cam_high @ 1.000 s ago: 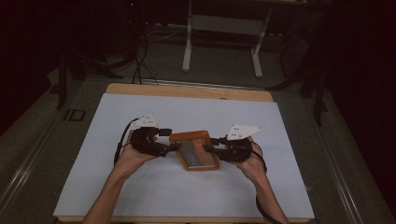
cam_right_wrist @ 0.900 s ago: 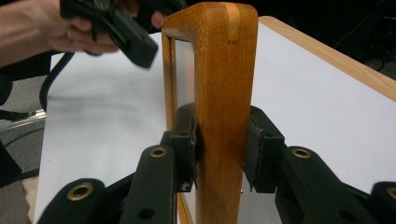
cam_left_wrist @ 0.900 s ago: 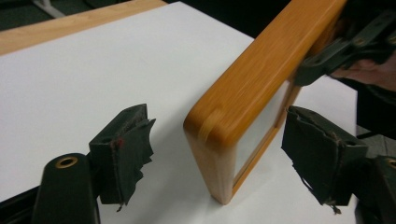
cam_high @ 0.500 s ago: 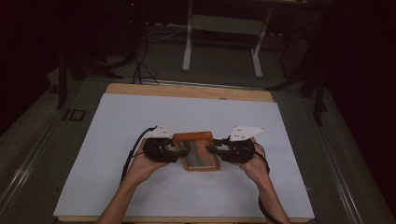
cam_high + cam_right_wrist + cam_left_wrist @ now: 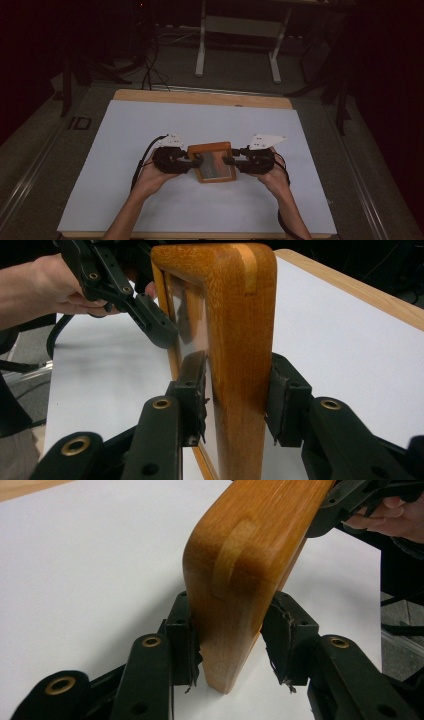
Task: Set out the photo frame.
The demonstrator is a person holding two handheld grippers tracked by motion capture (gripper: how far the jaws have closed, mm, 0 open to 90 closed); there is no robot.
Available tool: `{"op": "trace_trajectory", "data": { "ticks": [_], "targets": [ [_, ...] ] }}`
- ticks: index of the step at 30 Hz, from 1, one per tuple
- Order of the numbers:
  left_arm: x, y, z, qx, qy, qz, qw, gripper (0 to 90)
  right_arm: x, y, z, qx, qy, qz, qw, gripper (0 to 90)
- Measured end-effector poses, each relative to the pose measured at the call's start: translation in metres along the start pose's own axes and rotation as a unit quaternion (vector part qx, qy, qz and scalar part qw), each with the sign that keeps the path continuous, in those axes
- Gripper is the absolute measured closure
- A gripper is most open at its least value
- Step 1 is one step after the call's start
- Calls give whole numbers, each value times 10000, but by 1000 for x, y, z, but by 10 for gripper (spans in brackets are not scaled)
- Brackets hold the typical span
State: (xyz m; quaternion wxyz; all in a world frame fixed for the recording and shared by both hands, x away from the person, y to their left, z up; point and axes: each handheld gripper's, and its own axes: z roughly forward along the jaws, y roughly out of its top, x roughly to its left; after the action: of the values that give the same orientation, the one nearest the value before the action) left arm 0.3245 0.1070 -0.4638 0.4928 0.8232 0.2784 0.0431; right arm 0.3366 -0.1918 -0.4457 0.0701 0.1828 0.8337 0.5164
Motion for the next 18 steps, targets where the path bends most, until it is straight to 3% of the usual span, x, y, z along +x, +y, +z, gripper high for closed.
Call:
{"op": "trace_trajectory", "data": {
  "ticks": [18],
  "targets": [
    [8, 1, -23, -266, 0, -415, 9988, 596, -1, 6, 14, -248, 150, 408, 9987, 634]
  ]
}}
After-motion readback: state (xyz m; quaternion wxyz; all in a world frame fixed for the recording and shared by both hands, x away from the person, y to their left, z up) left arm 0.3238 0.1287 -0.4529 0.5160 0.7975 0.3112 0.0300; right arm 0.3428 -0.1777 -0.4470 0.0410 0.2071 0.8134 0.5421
